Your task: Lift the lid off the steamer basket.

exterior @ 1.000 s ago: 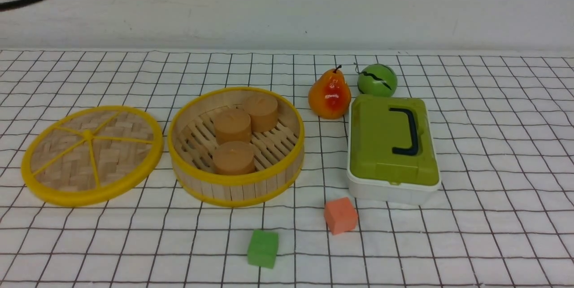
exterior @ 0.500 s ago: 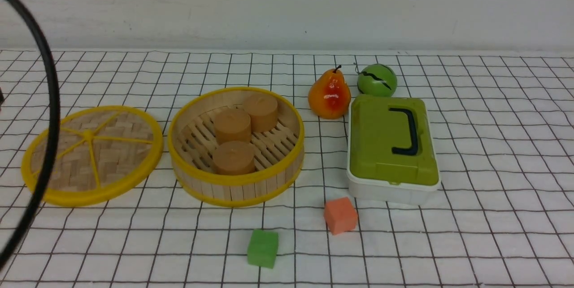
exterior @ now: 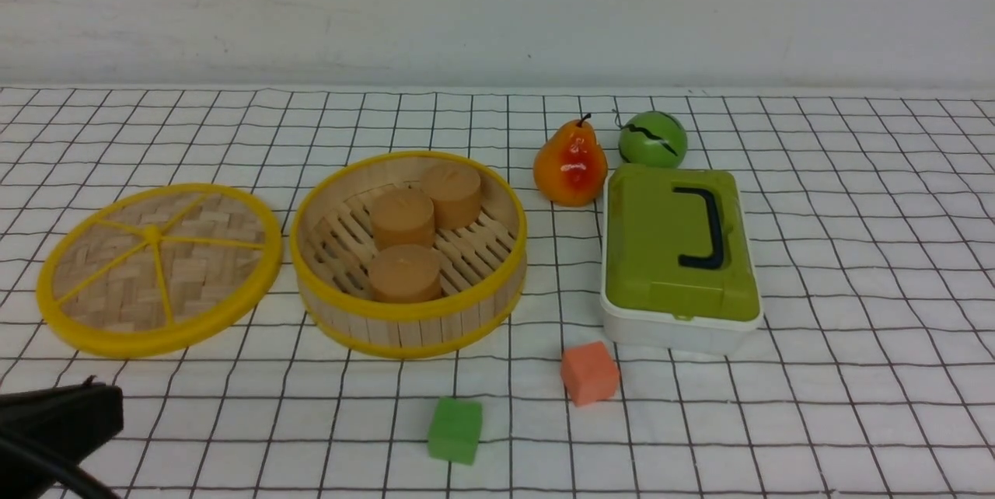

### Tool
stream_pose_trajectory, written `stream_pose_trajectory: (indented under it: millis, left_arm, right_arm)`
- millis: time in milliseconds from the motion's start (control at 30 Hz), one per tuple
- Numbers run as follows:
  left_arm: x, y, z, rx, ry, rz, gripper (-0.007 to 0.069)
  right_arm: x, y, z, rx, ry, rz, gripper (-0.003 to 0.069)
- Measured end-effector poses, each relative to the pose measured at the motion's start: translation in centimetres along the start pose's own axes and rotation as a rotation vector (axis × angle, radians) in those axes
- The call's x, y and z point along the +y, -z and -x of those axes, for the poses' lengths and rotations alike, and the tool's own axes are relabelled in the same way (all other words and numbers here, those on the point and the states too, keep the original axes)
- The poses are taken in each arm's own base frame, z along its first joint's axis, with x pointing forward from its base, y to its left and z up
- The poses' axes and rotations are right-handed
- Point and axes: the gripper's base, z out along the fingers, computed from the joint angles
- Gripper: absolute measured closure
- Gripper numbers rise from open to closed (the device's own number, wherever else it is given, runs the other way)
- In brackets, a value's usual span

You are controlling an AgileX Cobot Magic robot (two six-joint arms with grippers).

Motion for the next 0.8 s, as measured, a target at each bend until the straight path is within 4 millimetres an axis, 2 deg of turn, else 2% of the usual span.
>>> stream_pose_trajectory:
  millis: [233, 400, 500, 533, 600, 667, 700, 733, 800]
  left_arm:
    - [1.2, 0.0, 1.0, -0.125, -0.081, 0.135, 0.0637]
    - [1.1, 0.4, 1.0, -0.254, -0.163, 0.142, 0.0637]
    - [1.4, 0.7, -1.4, -0.421, -0.181, 0.159, 0.0637]
    - [1.5, 0.8, -1.5, -0.442, -0.179, 0.168, 0.0637]
    - [2.3, 0.4, -4.1, -0.518, -0.149, 0.201, 0.0637]
    - [2.9, -0.2, -6.5, -0.532, -0.116, 0.224, 0.0637]
    - [3.1, -0.3, -7.0, -0.532, -0.112, 0.23, 0.0637]
    - [3.5, -0.9, -8.8, -0.518, -0.103, 0.254, 0.0637]
    - [4.0, -1.5, -10.8, -0.483, -0.068, 0.277, 0.0637]
  right_arm:
    - [0.0, 0.0, 0.0, 0.0, 0.0, 0.0, 0.0419]
    - [0.0, 0.0, 0.0, 0.0, 0.0, 0.0, 0.0419]
    - [0.0, 0.0, 0.0, 0.0, 0.0, 0.0, 0.0419]
    - [0.0, 0.0, 0.0, 0.0, 0.0, 0.0, 0.0419]
    - [0.0, 0.0, 0.0, 0.0, 0.0, 0.0, 0.0419]
    - [0.0, 0.0, 0.0, 0.0, 0.0, 0.0, 0.0419]
    - [0.0, 0.0, 0.0, 0.0, 0.0, 0.0, 0.0419]
    - [0.0, 0.0, 0.0, 0.0, 0.0, 0.0, 0.0419]
    - [0.0, 0.0, 0.0, 0.0, 0.0, 0.0, 0.0419]
